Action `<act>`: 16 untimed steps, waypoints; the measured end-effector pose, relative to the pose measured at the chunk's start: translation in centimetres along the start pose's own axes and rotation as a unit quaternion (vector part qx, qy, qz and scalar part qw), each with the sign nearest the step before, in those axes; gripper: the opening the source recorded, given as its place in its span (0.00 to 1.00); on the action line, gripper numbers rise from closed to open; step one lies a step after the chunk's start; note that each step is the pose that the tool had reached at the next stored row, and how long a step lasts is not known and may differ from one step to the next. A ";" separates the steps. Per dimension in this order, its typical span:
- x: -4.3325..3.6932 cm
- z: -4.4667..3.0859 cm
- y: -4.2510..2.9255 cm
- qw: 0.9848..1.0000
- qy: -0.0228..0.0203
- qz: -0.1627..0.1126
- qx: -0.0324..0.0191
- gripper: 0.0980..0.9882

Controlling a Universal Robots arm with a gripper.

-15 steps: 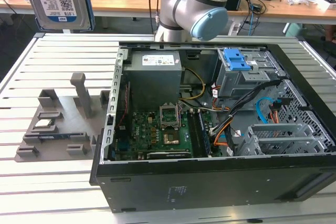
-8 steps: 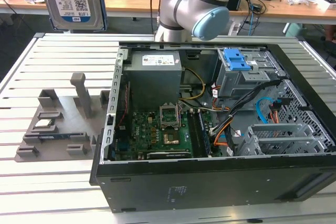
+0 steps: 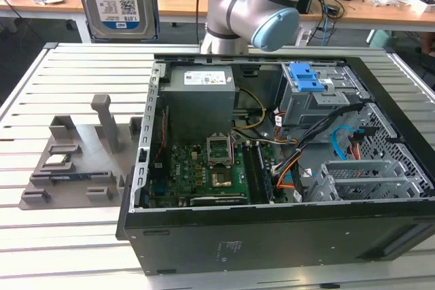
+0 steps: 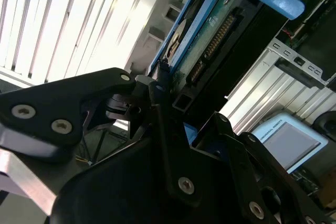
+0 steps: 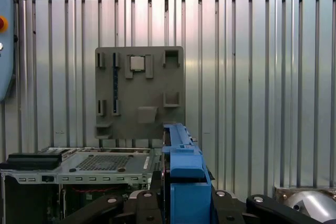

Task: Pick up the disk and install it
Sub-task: 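Pick up the disk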

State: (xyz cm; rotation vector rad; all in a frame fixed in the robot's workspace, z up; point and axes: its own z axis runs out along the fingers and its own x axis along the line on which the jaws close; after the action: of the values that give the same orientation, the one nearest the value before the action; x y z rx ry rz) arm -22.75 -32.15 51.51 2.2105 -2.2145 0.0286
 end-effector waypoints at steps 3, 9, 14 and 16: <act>0.00 0.00 -1.21 1.000 0.000 0.000 0.000 0.30; -0.01 0.01 -3.25 1.000 0.000 0.000 0.000 0.30; -0.02 0.02 -5.68 1.000 0.000 0.000 0.000 0.30; -0.02 0.03 -6.58 1.000 0.000 0.000 0.000 0.30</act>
State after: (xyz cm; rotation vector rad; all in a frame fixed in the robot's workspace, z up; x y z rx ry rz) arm -16.16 -32.14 51.51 2.2104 -2.2145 0.0287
